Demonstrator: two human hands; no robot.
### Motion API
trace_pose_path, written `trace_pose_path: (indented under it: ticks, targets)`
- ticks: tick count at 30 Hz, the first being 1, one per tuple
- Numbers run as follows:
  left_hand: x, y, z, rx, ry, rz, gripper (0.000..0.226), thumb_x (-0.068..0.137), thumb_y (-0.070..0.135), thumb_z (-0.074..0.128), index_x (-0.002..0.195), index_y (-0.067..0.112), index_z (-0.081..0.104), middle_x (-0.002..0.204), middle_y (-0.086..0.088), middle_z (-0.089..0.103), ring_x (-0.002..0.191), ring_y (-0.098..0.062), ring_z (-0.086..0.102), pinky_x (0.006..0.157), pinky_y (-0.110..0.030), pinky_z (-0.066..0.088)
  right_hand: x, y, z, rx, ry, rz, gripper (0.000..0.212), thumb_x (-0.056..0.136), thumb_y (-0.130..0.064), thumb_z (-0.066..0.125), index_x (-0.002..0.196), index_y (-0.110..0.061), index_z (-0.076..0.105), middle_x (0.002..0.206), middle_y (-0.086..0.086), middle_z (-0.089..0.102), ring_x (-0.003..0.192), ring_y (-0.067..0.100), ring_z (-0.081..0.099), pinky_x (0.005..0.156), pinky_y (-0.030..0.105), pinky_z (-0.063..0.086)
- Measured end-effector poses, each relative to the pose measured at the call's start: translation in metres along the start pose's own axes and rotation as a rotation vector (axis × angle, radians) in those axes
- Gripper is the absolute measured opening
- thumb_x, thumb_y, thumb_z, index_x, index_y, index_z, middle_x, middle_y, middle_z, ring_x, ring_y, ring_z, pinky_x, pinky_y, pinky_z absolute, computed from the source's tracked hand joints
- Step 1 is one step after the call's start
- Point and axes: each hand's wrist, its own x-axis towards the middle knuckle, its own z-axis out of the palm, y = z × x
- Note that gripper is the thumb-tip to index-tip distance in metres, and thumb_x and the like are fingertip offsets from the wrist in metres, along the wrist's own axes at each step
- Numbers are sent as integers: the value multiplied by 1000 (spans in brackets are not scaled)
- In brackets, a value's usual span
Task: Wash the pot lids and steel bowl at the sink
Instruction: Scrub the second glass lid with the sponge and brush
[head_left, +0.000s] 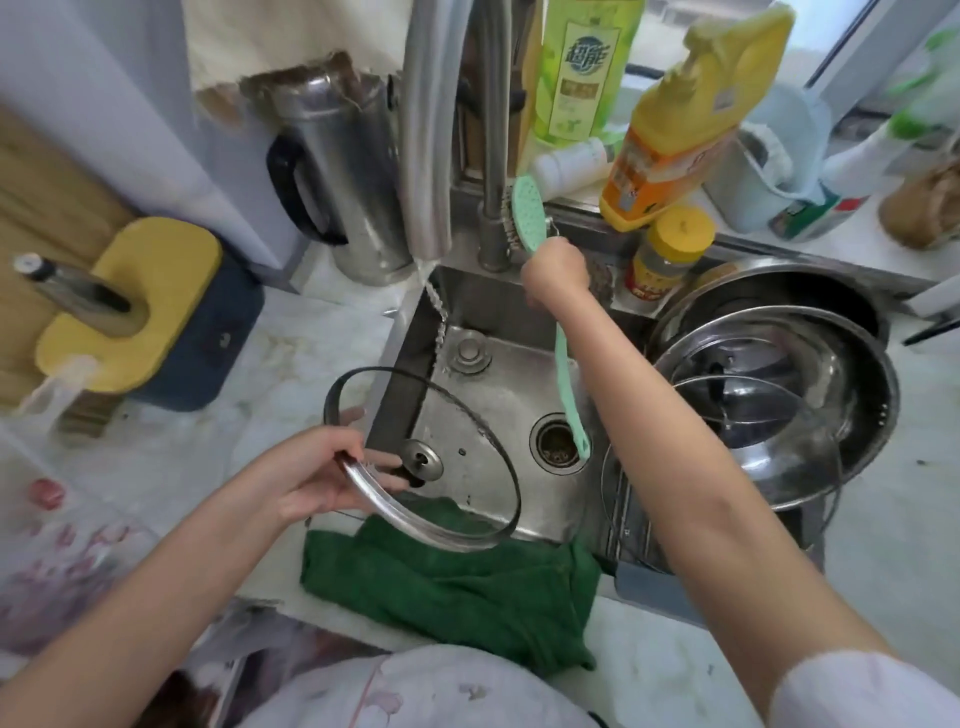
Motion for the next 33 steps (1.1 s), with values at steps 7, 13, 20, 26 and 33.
trace_pose_path:
  ticks: [7,13,20,26,33]
  targets:
    - [-24,-9,16,-114,9,22,27,86,-13,29,93,10,43,121,-41,45,95,-58,53,51,-64,50,-19,19,-4,-8,-118,-28,71,90,-3,58,147,-4,17,136,17,50,121,35,52,81,38,46]
    - [-31,-27,18,-100,5,58,37,73,-15,39,100,10,42,127,-37,46,96,-56,56,48,-61,53,-41,31,-11,366,-298,-91,82,97,-7,46,152,-21,-14,132,23,52,61,15,52,36,17,46]
    - [-29,-41,5,-106,-6,51,22,83,-11,41,82,11,36,120,-29,46,93,-52,57,49,-62,52,-113,67,-27,288,-203,-183,73,92,-12,59,153,-25,21,142,13,46,89,21,56,63,29,49]
    - [-31,-36,2,64,-18,98,27,84,-14,45,83,11,35,92,-14,40,98,-42,58,47,-53,55,-168,95,12,-117,97,-428,67,94,-9,49,150,-34,23,107,14,67,91,32,64,77,39,52]
    - [-31,-23,-9,124,-76,160,20,87,-12,43,89,7,41,108,-17,40,100,-42,52,44,-49,54,-211,102,48,-194,362,-281,62,93,-1,46,148,-26,35,78,3,46,58,28,53,48,32,34]
